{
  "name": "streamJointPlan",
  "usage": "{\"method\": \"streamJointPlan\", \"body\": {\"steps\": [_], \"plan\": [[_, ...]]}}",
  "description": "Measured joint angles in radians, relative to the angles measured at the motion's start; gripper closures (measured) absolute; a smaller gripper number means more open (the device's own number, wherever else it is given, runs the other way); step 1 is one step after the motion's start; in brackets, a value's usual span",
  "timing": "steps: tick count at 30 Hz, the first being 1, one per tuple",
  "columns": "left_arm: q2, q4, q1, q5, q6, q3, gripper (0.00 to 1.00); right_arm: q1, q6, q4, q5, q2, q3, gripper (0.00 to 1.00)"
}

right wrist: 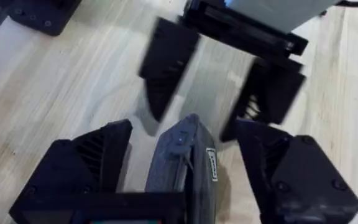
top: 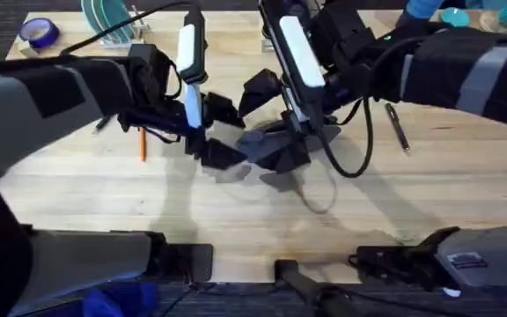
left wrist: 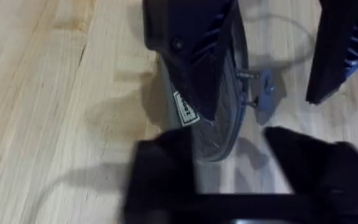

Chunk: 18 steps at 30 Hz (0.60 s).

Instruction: Unzip the bag, pick up the pens from the table one at a time and place them inside, then zip the bag closed.

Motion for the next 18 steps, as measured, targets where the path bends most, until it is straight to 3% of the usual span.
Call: {"method": "streamJointPlan", "body": {"steps": [2,3,18], "plan": [[0.000,-0.001,0.000,0.000,-0.004,0.000,0.038,0.000,0.000,0.000,0.000,0.000,0.000,0.005],[0.000,-0.002,0.000,0.000,-0.004,0.000,0.015,0.000,0.000,0.000,0.000,0.000,0.000,0.005],[0.000,0.042,0.000,0.004,-0.004,-0.001,0.007,0.000,0.001,0.000,0.000,0.000,0.000,0.005]]}}
